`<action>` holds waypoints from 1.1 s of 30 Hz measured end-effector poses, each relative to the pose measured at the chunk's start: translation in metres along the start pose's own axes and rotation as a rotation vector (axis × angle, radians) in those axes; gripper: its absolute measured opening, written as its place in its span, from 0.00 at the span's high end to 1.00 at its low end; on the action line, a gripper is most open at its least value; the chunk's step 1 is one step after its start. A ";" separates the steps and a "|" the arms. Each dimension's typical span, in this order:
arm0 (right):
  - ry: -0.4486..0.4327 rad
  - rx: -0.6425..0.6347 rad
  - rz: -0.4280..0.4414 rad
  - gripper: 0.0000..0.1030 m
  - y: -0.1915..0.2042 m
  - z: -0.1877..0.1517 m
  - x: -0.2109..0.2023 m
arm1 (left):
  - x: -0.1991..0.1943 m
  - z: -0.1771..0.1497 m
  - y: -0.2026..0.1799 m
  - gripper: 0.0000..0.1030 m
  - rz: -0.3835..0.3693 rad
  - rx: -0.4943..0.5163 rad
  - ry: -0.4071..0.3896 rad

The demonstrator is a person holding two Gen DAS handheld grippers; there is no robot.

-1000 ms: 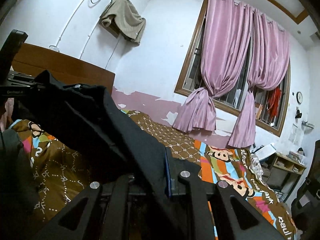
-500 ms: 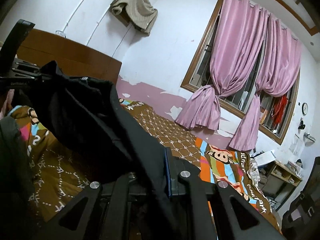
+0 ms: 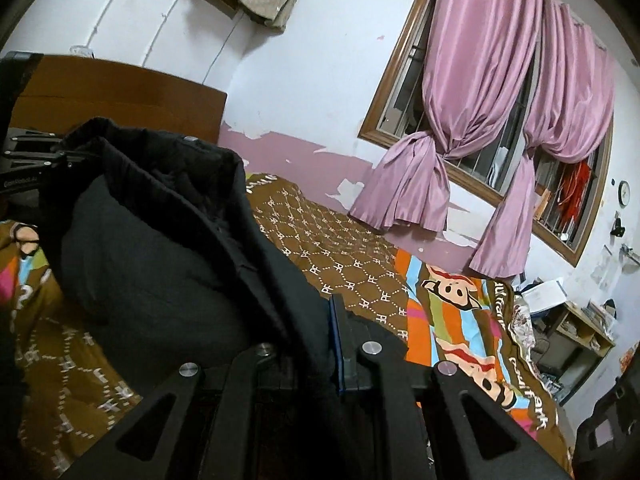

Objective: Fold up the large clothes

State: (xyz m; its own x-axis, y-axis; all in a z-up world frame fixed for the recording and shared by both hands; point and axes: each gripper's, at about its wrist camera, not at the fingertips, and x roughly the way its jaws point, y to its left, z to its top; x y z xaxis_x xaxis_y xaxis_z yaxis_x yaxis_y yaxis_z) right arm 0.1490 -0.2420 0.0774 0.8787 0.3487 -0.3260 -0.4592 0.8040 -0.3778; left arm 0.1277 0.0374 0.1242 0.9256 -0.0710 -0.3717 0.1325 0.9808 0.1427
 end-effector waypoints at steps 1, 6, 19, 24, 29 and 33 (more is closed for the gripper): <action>0.005 -0.011 -0.008 0.88 0.000 0.001 0.010 | 0.010 0.001 0.001 0.94 0.008 0.007 0.006; 0.029 -0.062 -0.042 0.86 -0.002 0.001 0.057 | 0.059 0.002 0.012 0.94 0.024 0.013 0.050; 0.126 -0.133 -0.133 0.73 -0.010 -0.019 0.167 | 0.191 0.008 0.035 0.92 -0.020 -0.048 0.205; 0.159 -0.060 -0.138 0.41 -0.024 -0.025 0.182 | 0.210 0.004 0.048 0.77 -0.085 -0.164 0.227; 0.161 -0.013 -0.111 0.38 -0.033 -0.027 0.177 | 0.178 0.024 0.061 0.20 -0.113 -0.288 0.090; 0.159 0.046 -0.090 0.27 -0.041 -0.024 0.164 | 0.155 0.040 0.065 0.17 -0.094 -0.275 0.059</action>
State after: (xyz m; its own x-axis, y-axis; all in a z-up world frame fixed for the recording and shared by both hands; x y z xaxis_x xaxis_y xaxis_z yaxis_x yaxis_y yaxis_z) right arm 0.3093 -0.2296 0.0182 0.8827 0.1967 -0.4268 -0.3698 0.8511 -0.3727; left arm 0.2941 0.0825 0.1122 0.8904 -0.1611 -0.4256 0.1081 0.9834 -0.1460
